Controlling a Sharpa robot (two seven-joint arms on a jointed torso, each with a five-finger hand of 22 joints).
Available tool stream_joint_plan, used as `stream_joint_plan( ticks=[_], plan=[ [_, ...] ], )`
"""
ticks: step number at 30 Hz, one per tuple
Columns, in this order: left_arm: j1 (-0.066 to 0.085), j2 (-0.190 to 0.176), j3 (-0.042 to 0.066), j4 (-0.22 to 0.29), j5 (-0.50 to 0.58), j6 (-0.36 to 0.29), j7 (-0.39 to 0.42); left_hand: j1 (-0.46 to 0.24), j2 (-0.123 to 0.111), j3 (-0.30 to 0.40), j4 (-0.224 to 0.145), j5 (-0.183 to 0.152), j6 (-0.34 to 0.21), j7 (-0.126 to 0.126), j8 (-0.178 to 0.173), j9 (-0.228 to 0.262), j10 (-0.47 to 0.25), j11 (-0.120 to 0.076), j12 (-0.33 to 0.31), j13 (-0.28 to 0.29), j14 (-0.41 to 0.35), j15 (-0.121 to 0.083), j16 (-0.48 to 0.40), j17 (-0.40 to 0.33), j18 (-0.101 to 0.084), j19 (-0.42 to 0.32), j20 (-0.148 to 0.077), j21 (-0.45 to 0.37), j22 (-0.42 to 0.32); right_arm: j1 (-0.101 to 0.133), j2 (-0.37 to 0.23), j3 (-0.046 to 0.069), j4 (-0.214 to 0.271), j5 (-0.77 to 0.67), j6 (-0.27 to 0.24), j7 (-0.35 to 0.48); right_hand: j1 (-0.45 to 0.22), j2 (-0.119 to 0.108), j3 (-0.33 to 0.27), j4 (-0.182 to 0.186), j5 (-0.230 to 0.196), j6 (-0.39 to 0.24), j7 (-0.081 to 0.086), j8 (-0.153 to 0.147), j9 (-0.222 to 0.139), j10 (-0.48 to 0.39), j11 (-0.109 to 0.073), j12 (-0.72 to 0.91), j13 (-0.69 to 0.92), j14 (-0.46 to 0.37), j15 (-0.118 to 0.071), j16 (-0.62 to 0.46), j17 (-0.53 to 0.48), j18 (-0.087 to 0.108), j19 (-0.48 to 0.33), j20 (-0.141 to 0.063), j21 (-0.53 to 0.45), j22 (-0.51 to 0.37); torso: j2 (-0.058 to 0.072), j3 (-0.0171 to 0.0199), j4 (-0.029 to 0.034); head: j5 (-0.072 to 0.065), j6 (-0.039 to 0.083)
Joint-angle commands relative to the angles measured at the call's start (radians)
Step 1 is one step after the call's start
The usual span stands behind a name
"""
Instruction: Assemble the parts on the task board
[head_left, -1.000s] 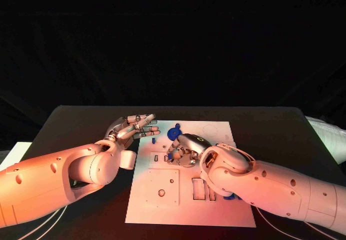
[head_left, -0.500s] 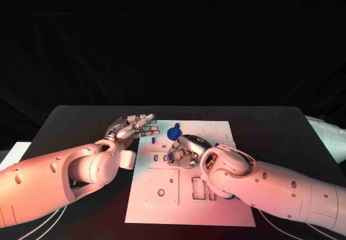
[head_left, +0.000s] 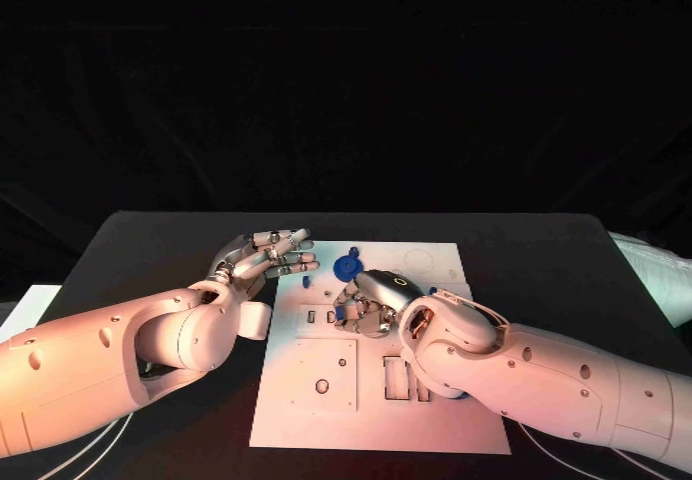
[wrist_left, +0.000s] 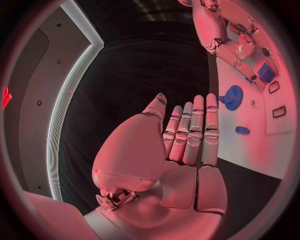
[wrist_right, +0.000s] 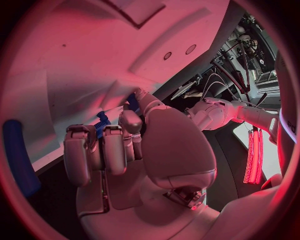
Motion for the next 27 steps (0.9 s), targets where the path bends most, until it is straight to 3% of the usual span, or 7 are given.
stream_joint_plan(
  ticks=[1, 8, 16, 21, 25, 26, 27],
  plan=[
    [0.000, 0.001, 0.001, 0.003, 0.002, 0.022, 0.005, -0.004, 0.008, 0.000, -0.007, -0.003, -0.002, 0.000, 0.001, 0.000, 0.004, -0.003, 0.000, -0.001, 0.001, -0.001, -0.003, 0.001, 0.012, 0.007, 0.000, -0.004, 0.000, -0.005, -0.001, -0.004, -0.003, -0.013, 0.000, -0.027, -0.003, -0.010, -0.004, 0.006, 0.002, -0.006, -0.001, -0.003, 0.001, -0.009, -0.002, -0.006, -0.006, 0.065, 0.006, -0.005, 0.072, -0.001, -0.002, 0.005, -0.007, 0.113, -0.001, -0.0003, 0.0005, -0.001, 0.000],
    [0.000, 0.001, 0.001, 0.003, 0.002, 0.024, 0.003, -0.006, 0.008, 0.000, -0.006, -0.003, -0.003, 0.001, 0.001, 0.000, 0.003, -0.002, -0.001, -0.001, 0.002, -0.001, -0.004, 0.002, 0.012, 0.007, 0.000, -0.005, 0.000, -0.015, -0.014, -0.003, 0.031, -0.028, -0.075, -0.024, -0.040, -0.039, -0.062, 0.038, 0.015, -0.017, -0.002, 0.001, 0.003, -0.009, -0.001, -0.005, -0.015, 0.065, 0.007, -0.007, 0.070, -0.001, -0.002, 0.008, -0.009, 0.112, 0.000, 0.0006, 0.0014, -0.003, -0.001],
    [0.000, 0.000, 0.001, 0.000, 0.002, 0.026, 0.000, -0.006, 0.009, 0.001, -0.008, -0.003, -0.003, -0.001, 0.000, 0.000, 0.004, -0.003, -0.001, -0.001, 0.006, -0.002, -0.001, 0.004, 0.012, 0.011, -0.001, -0.004, 0.001, -0.023, -0.044, 0.006, 0.096, -0.031, -0.204, 0.016, -0.030, -0.039, -0.088, 0.048, 0.025, -0.019, -0.003, 0.003, 0.004, -0.006, -0.001, 0.004, -0.015, 0.065, 0.007, -0.007, 0.070, -0.001, 0.000, 0.008, -0.008, 0.114, -0.001, 0.0006, -0.0003, -0.001, 0.000],
    [0.000, -0.003, 0.001, -0.004, -0.051, 0.042, -0.034, -0.008, 0.016, 0.012, -0.018, -0.002, 0.046, -0.023, 0.016, 0.005, 0.057, -0.035, 0.010, 0.003, 0.163, -0.052, 0.080, 0.066, 0.014, 0.139, -0.052, 0.069, 0.035, -0.027, -0.073, 0.035, 0.154, -0.024, -0.257, 0.039, -0.027, -0.037, -0.098, 0.054, 0.026, -0.024, -0.002, 0.002, 0.003, -0.016, -0.001, -0.018, -0.032, 0.064, 0.007, -0.012, 0.063, -0.001, -0.001, 0.008, -0.009, 0.113, -0.002, 0.0021, -0.0022, 0.001, 0.006],
    [0.000, -0.005, 0.001, -0.007, -0.105, 0.061, -0.115, -0.019, 0.011, 0.016, -0.011, -0.002, 0.066, -0.039, 0.014, 0.005, 0.129, -0.063, 0.026, 0.012, 0.298, -0.094, 0.185, 0.152, 0.012, 0.254, -0.093, 0.157, 0.081, -0.028, -0.110, 0.060, 0.197, 0.026, -0.239, 0.077, -0.019, -0.037, -0.109, 0.060, 0.026, -0.032, 0.000, -0.001, 0.002, -0.015, 0.001, -0.012, -0.032, 0.064, 0.008, -0.013, 0.062, -0.001, -0.001, 0.009, -0.009, 0.113, -0.005, 0.0026, -0.0038, 0.002, 0.008],
    [0.000, -0.007, 0.001, -0.007, -0.136, 0.073, -0.169, -0.021, 0.009, 0.019, -0.009, -0.003, 0.072, -0.044, 0.014, 0.005, 0.169, -0.075, 0.041, 0.020, 0.348, -0.107, 0.234, 0.186, 0.014, 0.289, -0.105, 0.189, 0.098, -0.028, -0.124, 0.068, 0.212, 0.045, -0.221, 0.099, -0.016, -0.035, -0.111, 0.061, 0.026, -0.035, 0.001, -0.001, 0.001, -0.016, 0.001, -0.013, -0.033, 0.063, 0.008, -0.014, 0.060, -0.001, -0.002, 0.009, -0.010, 0.112, -0.005, 0.0020, -0.0035, 0.001, 0.008],
    [0.000, -0.010, 0.001, -0.006, -0.163, 0.075, -0.204, -0.030, 0.007, 0.018, -0.001, -0.004, 0.084, -0.055, 0.019, 0.008, 0.210, -0.087, 0.060, 0.032, 0.399, -0.121, 0.379, 0.317, 0.012, 0.325, -0.118, 0.225, 0.119, -0.028, -0.133, 0.075, 0.222, 0.055, -0.209, 0.117, -0.011, -0.031, -0.112, 0.063, 0.024, -0.037, 0.001, -0.001, 0.001, -0.020, 0.002, -0.021, -0.039, 0.062, 0.009, -0.019, 0.054, 0.001, -0.007, 0.009, -0.013, 0.105, -0.006, 0.0021, -0.0045, 0.002, 0.008]
  ],
)
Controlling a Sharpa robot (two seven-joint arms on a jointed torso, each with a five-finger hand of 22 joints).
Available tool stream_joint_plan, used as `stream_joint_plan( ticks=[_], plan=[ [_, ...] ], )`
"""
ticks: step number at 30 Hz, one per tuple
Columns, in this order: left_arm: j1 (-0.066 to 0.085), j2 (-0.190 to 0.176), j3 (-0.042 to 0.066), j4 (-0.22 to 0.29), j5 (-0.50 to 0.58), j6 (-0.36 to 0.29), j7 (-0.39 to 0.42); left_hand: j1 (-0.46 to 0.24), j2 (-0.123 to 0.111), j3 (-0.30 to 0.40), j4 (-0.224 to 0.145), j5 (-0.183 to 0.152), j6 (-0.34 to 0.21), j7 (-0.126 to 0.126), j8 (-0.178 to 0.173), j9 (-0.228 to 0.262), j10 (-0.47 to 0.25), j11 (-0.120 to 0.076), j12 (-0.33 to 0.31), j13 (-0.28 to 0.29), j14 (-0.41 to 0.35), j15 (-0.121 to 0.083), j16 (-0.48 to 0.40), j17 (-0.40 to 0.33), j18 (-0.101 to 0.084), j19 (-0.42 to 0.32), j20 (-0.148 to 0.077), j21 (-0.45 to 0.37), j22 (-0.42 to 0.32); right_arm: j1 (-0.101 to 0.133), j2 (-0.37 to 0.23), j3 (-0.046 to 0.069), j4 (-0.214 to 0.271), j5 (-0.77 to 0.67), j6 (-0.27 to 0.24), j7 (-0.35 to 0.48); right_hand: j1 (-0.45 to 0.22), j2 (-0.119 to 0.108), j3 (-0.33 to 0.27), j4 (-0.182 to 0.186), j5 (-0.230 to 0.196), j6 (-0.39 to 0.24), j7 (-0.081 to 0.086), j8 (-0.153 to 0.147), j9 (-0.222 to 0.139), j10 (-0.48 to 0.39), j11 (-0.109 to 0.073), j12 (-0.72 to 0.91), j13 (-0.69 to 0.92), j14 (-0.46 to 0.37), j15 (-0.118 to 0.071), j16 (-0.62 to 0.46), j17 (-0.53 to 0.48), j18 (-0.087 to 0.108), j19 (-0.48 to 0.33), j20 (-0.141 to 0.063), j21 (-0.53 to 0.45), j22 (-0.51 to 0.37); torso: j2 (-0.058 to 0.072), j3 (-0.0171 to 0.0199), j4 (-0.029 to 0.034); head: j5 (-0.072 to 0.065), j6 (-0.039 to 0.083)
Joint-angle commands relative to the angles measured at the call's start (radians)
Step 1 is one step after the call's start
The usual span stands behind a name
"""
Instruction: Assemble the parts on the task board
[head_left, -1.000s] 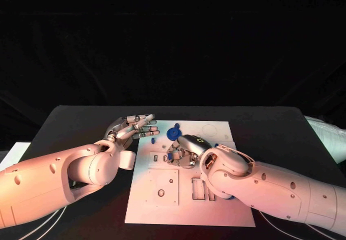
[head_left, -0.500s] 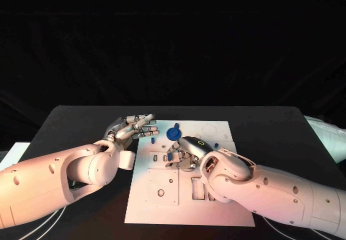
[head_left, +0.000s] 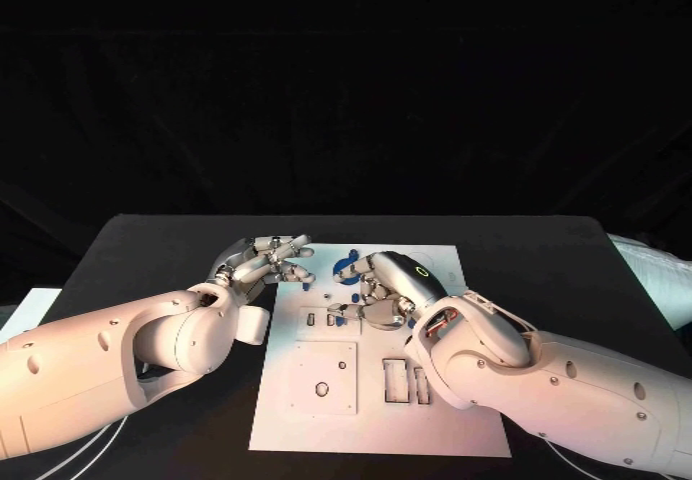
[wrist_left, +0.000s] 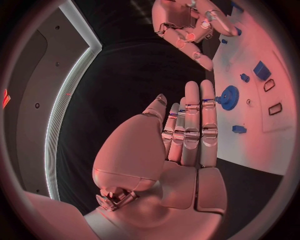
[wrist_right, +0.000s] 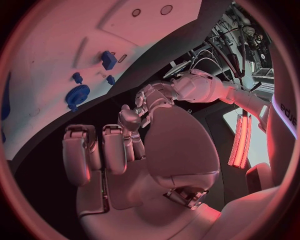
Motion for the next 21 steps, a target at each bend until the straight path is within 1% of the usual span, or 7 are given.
stream_joint_plan(
  ticks=[1, 3, 6, 8, 11, 14, 21],
  plan=[
    [0.001, -0.009, 0.001, 0.005, -0.159, 0.054, -0.194, -0.029, -0.003, 0.001, 0.021, -0.004, 0.029, -0.024, 0.012, 0.007, 0.093, -0.032, 0.044, 0.028, 0.099, -0.035, 0.353, 0.320, 0.010, 0.088, -0.034, 0.094, 0.054, 0.000, -0.032, 0.020, 0.037, 0.067, 0.022, 0.111, 0.017, 0.009, -0.007, 0.002, 0.003, -0.009, 0.001, -0.001, -0.001, -0.013, 0.003, -0.014, -0.013, 0.060, 0.009, -0.014, 0.049, 0.003, -0.008, 0.006, -0.013, 0.098, -0.005, 0.0007, -0.0045, 0.003, 0.001],
    [0.001, -0.017, 0.001, 0.010, -0.240, 0.066, -0.279, -0.036, 0.001, 0.009, 0.033, -0.002, 0.035, -0.028, 0.019, 0.012, 0.130, -0.043, 0.088, 0.071, 0.101, -0.056, 0.706, 0.660, -0.022, 0.125, -0.052, 0.312, 0.271, 0.005, -0.061, 0.035, 0.059, 0.088, 0.065, 0.157, 0.029, 0.019, -0.007, 0.003, -0.002, -0.012, 0.002, 0.000, -0.001, -0.017, 0.004, -0.019, -0.018, 0.060, 0.010, -0.016, 0.047, 0.004, -0.012, 0.007, -0.016, 0.093, -0.009, 0.0039, -0.0100, 0.009, -0.002],
    [0.008, -0.024, 0.001, 0.011, -0.322, 0.088, -0.406, -0.079, -0.017, -0.017, 0.066, 0.001, 0.037, -0.048, 0.042, 0.023, 0.145, -0.068, 0.210, 0.180, 0.103, -0.069, 0.982, 0.939, -0.056, 0.134, -0.062, 0.573, 0.547, 0.023, -0.105, 0.048, 0.080, 0.115, 0.088, 0.189, 0.046, 0.036, -0.002, 0.003, -0.012, -0.008, 0.001, 0.003, 0.001, -0.019, 0.003, -0.021, -0.023, 0.057, 0.010, -0.023, 0.038, 0.006, -0.018, 0.007, -0.020, 0.086, -0.018, 0.0068, -0.0124, 0.013, -0.004],
    [0.014, -0.027, 0.002, 0.011, -0.371, 0.111, -0.489, -0.116, -0.014, -0.034, 0.096, -0.006, 0.044, -0.051, 0.063, 0.033, 0.139, -0.053, 0.291, 0.248, 0.108, -0.056, 1.074, 1.039, -0.062, 0.128, -0.075, 0.673, 0.659, 0.035, -0.129, 0.052, 0.084, 0.135, 0.069, 0.194, 0.055, 0.054, 0.004, 0.004, -0.036, 0.006, -0.001, 0.011, 0.004, -0.017, 0.001, -0.018, -0.023, 0.055, 0.008, -0.029, 0.030, 0.007, -0.023, 0.007, -0.024, 0.079, -0.024, 0.0084, -0.0165, 0.017, -0.007],
    [0.030, -0.026, 0.003, 0.006, -0.494, 0.181, -0.659, -0.154, -0.019, -0.086, 0.143, -0.006, 0.038, -0.051, 0.139, 0.075, 0.091, -0.076, 0.703, 0.634, 0.139, -0.059, 1.202, 1.183, -0.081, 0.114, -0.074, 0.855, 0.858, 0.061, -0.164, 0.056, 0.075, 0.209, -0.002, 0.196, 0.059, 0.061, 0.007, 0.005, -0.029, 0.012, -0.002, 0.013, 0.004, -0.011, -0.001, -0.007, -0.018, 0.055, 0.007, -0.032, 0.027, 0.008, -0.024, 0.006, -0.025, 0.078, -0.032, 0.0106, -0.0218, 0.023, -0.010],
    [0.050, -0.013, 0.005, -0.004, -0.644, 0.236, -0.786, -0.185, -0.022, -0.146, 0.168, -0.002, 0.010, -0.063, 0.222, 0.128, 0.061, -0.075, 0.958, 0.884, 0.148, -0.066, 1.224, 1.210, -0.092, 0.117, -0.063, 0.953, 0.974, 0.086, -0.188, 0.057, 0.049, 0.368, -0.073, 0.222, 0.068, 0.065, 0.010, 0.005, 0.006, 0.016, -0.003, 0.014, 0.004, -0.018, -0.002, -0.024, -0.033, 0.050, 0.005, -0.049, 0.003, 0.012, -0.038, 0.004, -0.036, 0.059, -0.040, 0.0125, -0.0250, 0.028, -0.014],
    [0.097, 0.044, 0.007, -0.043, -0.859, 0.353, -0.966, -0.215, 0.013, -0.207, 0.168, -0.008, -0.015, -0.085, 0.358, 0.223, 0.105, -0.092, 1.098, 1.030, 0.148, -0.074, 1.224, 1.210, -0.111, 0.152, -0.074, 1.067, 1.127, 0.117, -0.210, 0.059, -0.027, 0.666, -0.160, 0.312, 0.095, 0.080, 0.036, -0.003, 0.090, 0.014, 0.000, 0.009, 0.002, -0.063, -0.002, -0.114, -0.108, 0.024, 0.005, -0.130, -0.098, 0.038, -0.118, 0.002, -0.101, -0.052, -0.054, 0.0208, -0.0314, 0.052, -0.023]
  ],
)
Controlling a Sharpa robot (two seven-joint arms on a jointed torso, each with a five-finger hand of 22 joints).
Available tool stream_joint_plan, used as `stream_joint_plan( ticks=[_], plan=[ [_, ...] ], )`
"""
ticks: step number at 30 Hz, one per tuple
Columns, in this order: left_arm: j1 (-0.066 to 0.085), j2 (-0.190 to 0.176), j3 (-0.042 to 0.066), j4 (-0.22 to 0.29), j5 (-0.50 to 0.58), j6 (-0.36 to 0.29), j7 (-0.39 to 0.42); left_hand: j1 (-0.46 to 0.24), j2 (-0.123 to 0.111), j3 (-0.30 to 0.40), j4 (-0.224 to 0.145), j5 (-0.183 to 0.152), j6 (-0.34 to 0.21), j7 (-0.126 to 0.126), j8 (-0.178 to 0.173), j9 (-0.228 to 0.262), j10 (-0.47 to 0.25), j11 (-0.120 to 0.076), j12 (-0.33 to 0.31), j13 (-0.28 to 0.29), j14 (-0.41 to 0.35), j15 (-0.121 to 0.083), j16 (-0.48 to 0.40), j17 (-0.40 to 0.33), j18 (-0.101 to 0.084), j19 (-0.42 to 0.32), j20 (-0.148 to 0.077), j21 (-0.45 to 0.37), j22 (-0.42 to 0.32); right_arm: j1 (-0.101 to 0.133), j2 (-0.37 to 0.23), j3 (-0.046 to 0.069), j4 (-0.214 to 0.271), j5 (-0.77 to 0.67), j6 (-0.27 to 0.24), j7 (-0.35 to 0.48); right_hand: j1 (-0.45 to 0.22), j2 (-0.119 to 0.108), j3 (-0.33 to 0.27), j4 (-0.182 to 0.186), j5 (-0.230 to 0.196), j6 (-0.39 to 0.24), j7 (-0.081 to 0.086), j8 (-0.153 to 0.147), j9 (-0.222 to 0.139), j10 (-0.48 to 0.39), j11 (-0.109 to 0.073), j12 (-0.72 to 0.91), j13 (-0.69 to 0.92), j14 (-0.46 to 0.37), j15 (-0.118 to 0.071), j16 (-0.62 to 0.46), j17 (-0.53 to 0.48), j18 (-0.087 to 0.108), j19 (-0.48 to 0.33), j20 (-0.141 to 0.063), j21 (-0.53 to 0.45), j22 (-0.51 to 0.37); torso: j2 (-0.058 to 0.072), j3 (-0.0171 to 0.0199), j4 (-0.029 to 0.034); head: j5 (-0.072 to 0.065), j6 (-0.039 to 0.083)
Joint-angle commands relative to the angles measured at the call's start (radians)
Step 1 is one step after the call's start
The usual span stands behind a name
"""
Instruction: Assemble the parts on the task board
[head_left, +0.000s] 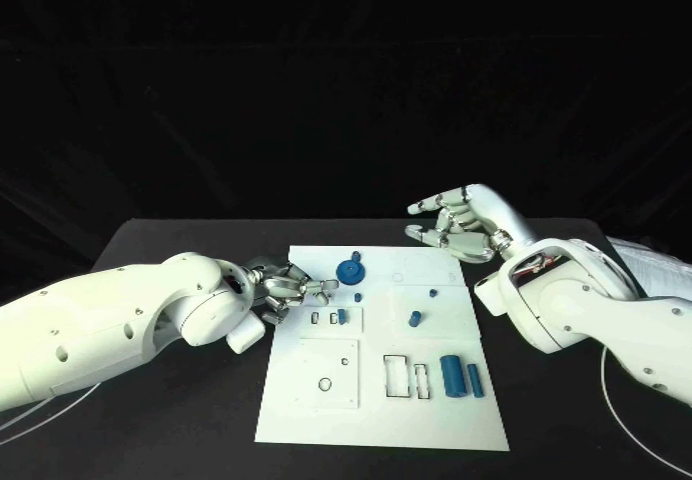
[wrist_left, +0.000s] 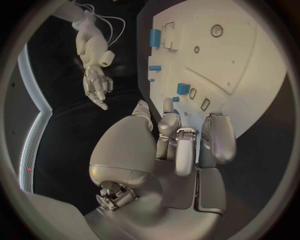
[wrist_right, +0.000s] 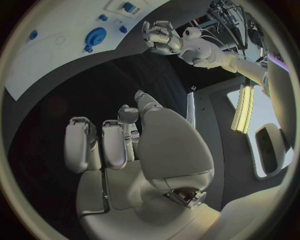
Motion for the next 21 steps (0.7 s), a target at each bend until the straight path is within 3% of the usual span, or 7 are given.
stream_joint_plan(
  ticks=[1, 6, 10, 17, 21],
  plan=[
    [0.020, 0.027, 0.001, -0.023, -0.237, 0.147, -0.203, -0.006, 0.006, -0.019, 0.001, -0.004, -0.006, -0.006, 0.032, 0.025, 0.021, -0.003, 0.024, 0.027, 0.102, -0.010, 0.003, 0.263, -0.018, 0.018, -0.005, 0.032, 0.046, 0.009, -0.003, 0.000, -0.033, 0.275, -0.089, 0.098, 0.015, -0.001, 0.010, -0.002, 0.007, 0.001, 0.004, -0.003, -0.002, -0.015, 0.001, -0.021, -0.018, 0.021, 0.005, -0.017, -0.020, 0.016, -0.016, 0.000, -0.015, -0.023, -0.012, 0.0064, -0.0062, 0.012, -0.007],
    [0.036, 0.061, 0.001, -0.055, -0.285, 0.191, -0.231, -0.020, 0.003, -0.051, 0.001, -0.024, -0.022, -0.013, 0.077, 0.066, 0.022, -0.009, 0.021, 0.029, 0.102, -0.017, 0.003, 0.263, -0.021, 0.021, -0.009, 0.044, 0.062, 0.014, 0.005, 0.000, -0.065, 0.335, -0.091, 0.112, 0.018, -0.005, 0.016, -0.004, 0.010, -0.020, 0.010, -0.011, -0.004, -0.031, 0.006, -0.051, -0.044, 0.017, 0.008, -0.041, -0.043, 0.024, -0.041, 0.002, -0.040, -0.060, -0.014, 0.0087, -0.0150, 0.019, -0.010],
    [0.043, 0.092, 0.001, -0.080, -0.309, 0.204, -0.242, -0.020, 0.010, -0.062, 0.001, -0.026, -0.029, -0.019, 0.112, 0.102, 0.029, -0.015, 0.027, 0.039, 0.102, -0.022, 0.003, 0.263, -0.022, 0.024, -0.014, 0.050, 0.072, 0.015, 0.009, 0.000, -0.074, 0.349, -0.085, 0.112, 0.017, -0.005, 0.016, -0.004, 0.010, -0.020, 0.010, -0.011, -0.004, -0.032, 0.006, -0.052, -0.045, 0.017, 0.008, -0.041, -0.043, 0.024, -0.042, 0.002, -0.042, -0.062, -0.015, 0.0101, -0.0151, 0.016, -0.014],
    [0.050, 0.156, 0.001, -0.127, -0.345, 0.218, -0.257, -0.025, 0.025, -0.076, 0.001, -0.028, -0.045, -0.025, 0.152, 0.149, 0.044, -0.021, 0.043, 0.061, 0.102, -0.027, 0.003, 0.263, -0.026, 0.032, -0.018, 0.064, 0.095, 0.016, 0.017, 0.000, -0.077, 0.347, -0.069, 0.103, 0.015, -0.004, 0.016, -0.003, 0.010, -0.021, 0.010, -0.010, -0.003, -0.033, 0.006, -0.054, -0.048, 0.017, 0.009, -0.043, -0.045, 0.026, -0.046, 0.003, -0.045, -0.068, -0.013, 0.0075, -0.0142, 0.019, -0.017],
    [0.054, 0.191, 0.000, -0.158, -0.367, 0.245, -0.263, -0.029, 0.019, -0.087, 0.001, -0.034, -0.051, -0.027, 0.165, 0.166, 0.046, -0.022, 0.045, 0.065, 0.102, -0.027, 0.003, 0.263, -0.027, 0.033, -0.019, 0.067, 0.099, 0.016, 0.020, -0.001, -0.079, 0.341, -0.065, 0.099, 0.014, -0.005, 0.016, -0.003, 0.011, -0.021, 0.010, -0.010, -0.003, -0.033, 0.007, -0.054, -0.049, 0.017, 0.009, -0.043, -0.044, 0.028, -0.053, 0.003, -0.052, -0.078, -0.010, 0.0063, -0.0155, 0.018, -0.014]
  ],
)
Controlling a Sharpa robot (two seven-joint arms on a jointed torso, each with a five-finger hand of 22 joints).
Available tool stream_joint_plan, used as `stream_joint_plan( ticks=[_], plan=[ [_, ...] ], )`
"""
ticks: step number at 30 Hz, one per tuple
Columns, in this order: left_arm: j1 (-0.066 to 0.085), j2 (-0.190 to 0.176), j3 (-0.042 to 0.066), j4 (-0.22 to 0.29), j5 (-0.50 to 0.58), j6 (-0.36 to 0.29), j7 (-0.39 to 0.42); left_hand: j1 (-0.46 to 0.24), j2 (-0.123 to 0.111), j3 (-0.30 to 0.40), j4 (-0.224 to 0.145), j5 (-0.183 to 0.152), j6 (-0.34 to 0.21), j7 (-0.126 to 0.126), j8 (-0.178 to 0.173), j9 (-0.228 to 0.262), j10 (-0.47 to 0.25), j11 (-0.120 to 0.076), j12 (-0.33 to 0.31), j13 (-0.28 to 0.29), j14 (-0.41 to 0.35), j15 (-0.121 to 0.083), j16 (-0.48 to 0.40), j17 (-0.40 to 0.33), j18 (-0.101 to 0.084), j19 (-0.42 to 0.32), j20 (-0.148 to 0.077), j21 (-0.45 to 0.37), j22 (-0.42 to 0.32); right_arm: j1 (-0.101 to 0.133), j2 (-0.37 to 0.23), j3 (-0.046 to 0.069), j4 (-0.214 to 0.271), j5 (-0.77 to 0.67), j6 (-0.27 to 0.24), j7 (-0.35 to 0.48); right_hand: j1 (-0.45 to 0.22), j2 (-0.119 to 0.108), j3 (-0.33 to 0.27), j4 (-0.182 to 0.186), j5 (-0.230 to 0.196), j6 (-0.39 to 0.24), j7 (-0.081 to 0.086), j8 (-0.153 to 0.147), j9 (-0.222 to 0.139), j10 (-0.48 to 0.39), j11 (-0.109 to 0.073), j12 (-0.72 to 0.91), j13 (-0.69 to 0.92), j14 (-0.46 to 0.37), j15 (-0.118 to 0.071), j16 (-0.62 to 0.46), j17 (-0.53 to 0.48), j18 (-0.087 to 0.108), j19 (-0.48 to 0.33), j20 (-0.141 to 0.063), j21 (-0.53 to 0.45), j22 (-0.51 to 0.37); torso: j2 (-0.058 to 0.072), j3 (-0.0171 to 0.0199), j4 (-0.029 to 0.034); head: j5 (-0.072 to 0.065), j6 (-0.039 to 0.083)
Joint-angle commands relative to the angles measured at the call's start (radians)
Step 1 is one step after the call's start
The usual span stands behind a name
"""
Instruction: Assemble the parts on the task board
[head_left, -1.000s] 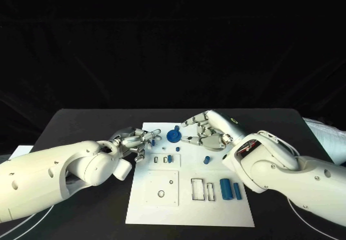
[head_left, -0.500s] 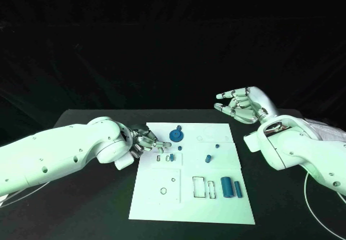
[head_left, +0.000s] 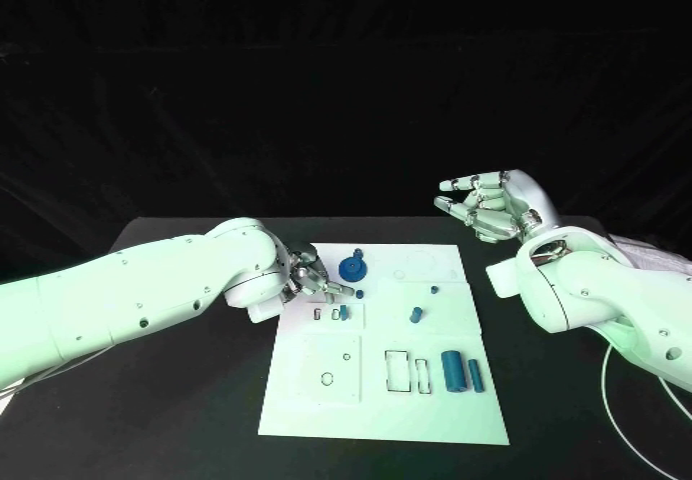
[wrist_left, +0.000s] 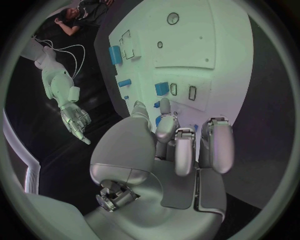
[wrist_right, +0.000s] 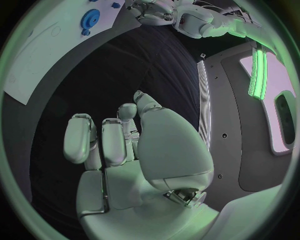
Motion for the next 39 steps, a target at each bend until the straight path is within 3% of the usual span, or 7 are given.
stream_joint_plan(
  ticks=[1, 8, 20, 25, 39],
  plan=[
    [0.005, 0.022, 0.000, -0.021, -0.057, 0.062, -0.029, -0.003, 0.003, -0.011, -0.001, -0.010, -0.011, 0.000, 0.011, 0.011, 0.011, -0.001, 0.005, 0.003, 0.105, -0.009, 0.003, 0.263, -0.021, 0.012, -0.004, 0.008, 0.044, 0.000, 0.003, 0.000, -0.001, 0.009, 0.007, 0.011, 0.005, -0.003, 0.007, 0.001, 0.006, -0.008, 0.001, -0.002, 0.000, -0.007, 0.001, -0.003, -0.001, 0.017, 0.009, -0.006, 0.000, 0.012, -0.012, 0.001, -0.009, -0.007, 0.004, -0.0018, -0.0016, -0.001, 0.003],
    [0.015, 0.066, -0.001, -0.060, -0.099, 0.103, -0.039, -0.009, 0.003, -0.017, -0.001, -0.014, -0.013, -0.003, 0.023, 0.027, 0.018, -0.003, 0.014, 0.015, 0.105, -0.011, 0.003, 0.263, -0.023, 0.015, -0.005, 0.014, 0.054, -0.001, 0.012, 0.000, -0.002, -0.008, 0.016, 0.008, 0.004, -0.004, 0.008, 0.001, 0.014, -0.010, 0.001, -0.001, 0.000, -0.008, 0.002, -0.004, -0.003, 0.017, 0.010, -0.009, -0.001, 0.014, -0.019, 0.002, -0.016, -0.016, 0.008, 0.0010, -0.0079, 0.004, 0.006],
    [0.017, 0.094, -0.001, -0.081, -0.142, 0.144, -0.049, -0.008, 0.013, -0.018, -0.002, -0.014, -0.013, -0.007, 0.037, 0.048, 0.029, -0.006, 0.027, 0.030, 0.105, -0.013, 0.003, 0.263, -0.026, 0.021, -0.007, 0.023, 0.069, -0.010, 0.022, -0.001, -0.004, -0.048, 0.033, 0.010, 0.006, -0.006, 0.016, -0.001, 0.047, -0.005, 0.001, 0.004, 0.002, -0.014, 0.001, -0.009, -0.013, 0.018, 0.010, -0.017, -0.006, 0.016, -0.022, 0.003, -0.026, -0.025, 0.007, 0.0010, -0.0053, 0.003, -0.005],
    [0.017, 0.106, -0.001, -0.090, -0.143, 0.156, -0.051, -0.008, 0.017, -0.019, -0.002, -0.014, -0.014, -0.008, 0.041, 0.053, 0.032, -0.007, 0.030, 0.033, 0.105, -0.014, 0.003, 0.263, -0.026, 0.022, -0.008, 0.025, 0.072, -0.012, 0.022, -0.001, -0.003, -0.050, 0.038, 0.010, 0.006, -0.007, 0.023, -0.001, 0.071, -0.004, 0.000, 0.005, 0.002, -0.015, 0.001, -0.008, -0.017, 0.019, 0.009, -0.019, -0.005, 0.016, -0.021, 0.002, -0.029, -0.027, 0.007, -0.0002, -0.0054, 0.000, -0.004],
    [0.017, 0.116, -0.002, -0.096, -0.143, 0.185, -0.055, 0.006, 0.035, -0.016, -0.006, -0.012, -0.018, -0.012, 0.055, 0.077, 0.037, -0.011, 0.035, 0.041, 0.105, -0.017, 0.003, 0.263, -0.028, 0.026, -0.011, 0.032, 0.083, -0.016, 0.021, -0.001, -0.007, -0.052, 0.052, 0.012, -0.001, -0.014, 0.030, 0.002, 0.102, -0.004, 0.001, 0.006, 0.002, -0.015, 0.001, -0.005, -0.020, 0.021, 0.009, -0.021, -0.004, 0.016, -0.019, 0.002, -0.032, -0.029, 0.007, 0.0017, -0.0050, 0.003, -0.012]
  ],
)
